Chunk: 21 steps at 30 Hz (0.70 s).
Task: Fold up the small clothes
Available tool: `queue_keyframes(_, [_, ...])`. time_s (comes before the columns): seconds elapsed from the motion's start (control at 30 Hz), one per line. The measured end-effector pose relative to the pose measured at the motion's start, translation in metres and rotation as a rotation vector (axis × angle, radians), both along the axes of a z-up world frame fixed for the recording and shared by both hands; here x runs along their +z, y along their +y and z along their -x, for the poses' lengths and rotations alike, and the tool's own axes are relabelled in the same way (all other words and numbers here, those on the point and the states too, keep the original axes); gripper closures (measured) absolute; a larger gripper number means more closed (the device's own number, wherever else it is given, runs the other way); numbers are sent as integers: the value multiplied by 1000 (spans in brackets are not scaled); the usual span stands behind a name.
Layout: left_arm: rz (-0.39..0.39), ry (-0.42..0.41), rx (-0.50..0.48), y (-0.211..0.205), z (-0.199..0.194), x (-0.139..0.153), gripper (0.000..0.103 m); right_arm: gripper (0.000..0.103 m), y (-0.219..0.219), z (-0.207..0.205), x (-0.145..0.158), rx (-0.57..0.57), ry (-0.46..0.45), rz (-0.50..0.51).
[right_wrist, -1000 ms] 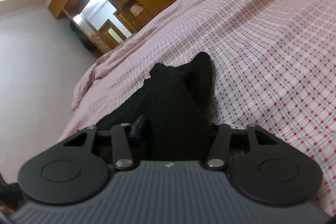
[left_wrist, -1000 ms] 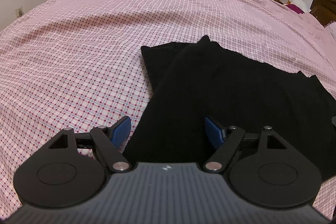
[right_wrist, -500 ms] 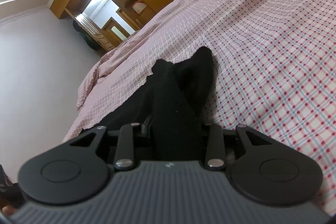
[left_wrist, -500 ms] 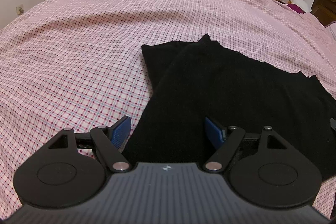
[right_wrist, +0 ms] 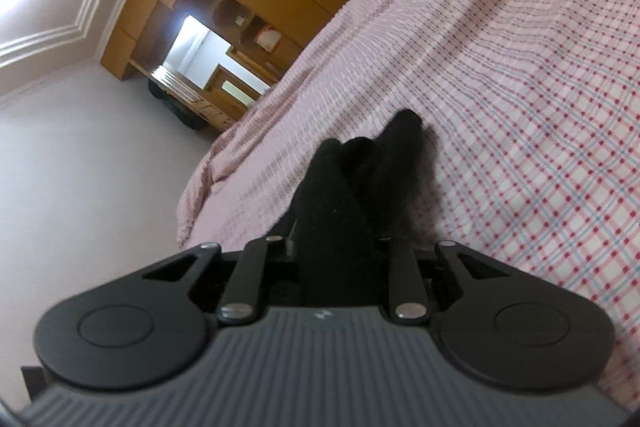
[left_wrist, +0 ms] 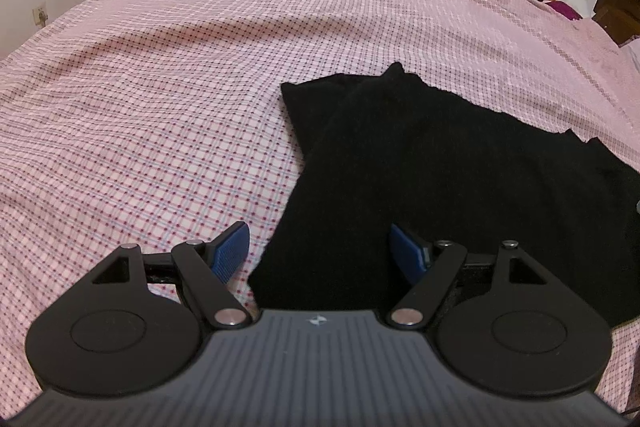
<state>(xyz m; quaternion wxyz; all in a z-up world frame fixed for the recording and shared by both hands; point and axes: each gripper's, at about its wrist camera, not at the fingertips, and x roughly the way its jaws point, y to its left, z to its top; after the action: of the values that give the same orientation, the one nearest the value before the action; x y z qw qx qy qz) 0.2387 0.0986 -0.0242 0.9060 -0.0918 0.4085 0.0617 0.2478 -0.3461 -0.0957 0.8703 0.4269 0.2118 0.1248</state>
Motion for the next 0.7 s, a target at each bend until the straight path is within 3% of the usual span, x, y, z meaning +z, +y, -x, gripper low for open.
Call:
queue_keyframes(0.1, [-4,9,5,1,3,2,22,80,3,0,2,-4,6,9])
queue_keyframes(0.27, [-15,19,0,0,7,2,22,76,3,-4,-10,-35,96,27])
queue_keyframes(0.53, [-29,27,2,-4,5,0,22,68,14,2,-10,-46,54,130])
queue_keyframes(0.7, [-38,23,-1,-7,5,-3,22,67,13,-1,-12,-41,45,121])
